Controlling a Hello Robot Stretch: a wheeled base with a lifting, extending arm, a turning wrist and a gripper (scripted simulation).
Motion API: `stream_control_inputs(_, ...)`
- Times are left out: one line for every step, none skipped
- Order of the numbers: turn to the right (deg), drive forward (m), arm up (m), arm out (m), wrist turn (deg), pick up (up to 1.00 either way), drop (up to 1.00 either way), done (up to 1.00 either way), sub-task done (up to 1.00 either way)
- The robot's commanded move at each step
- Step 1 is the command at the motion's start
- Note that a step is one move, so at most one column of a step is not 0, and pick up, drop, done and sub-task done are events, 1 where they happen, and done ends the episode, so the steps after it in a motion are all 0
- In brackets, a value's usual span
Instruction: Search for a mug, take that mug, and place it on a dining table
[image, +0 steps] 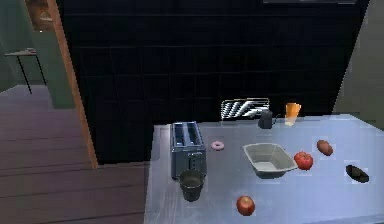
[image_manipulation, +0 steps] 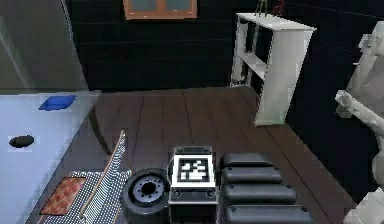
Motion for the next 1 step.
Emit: stream_control_inputs(9.0, 0.0, 0.0, 0.0, 0.0, 0.0, 0.0, 0.0, 0.0)
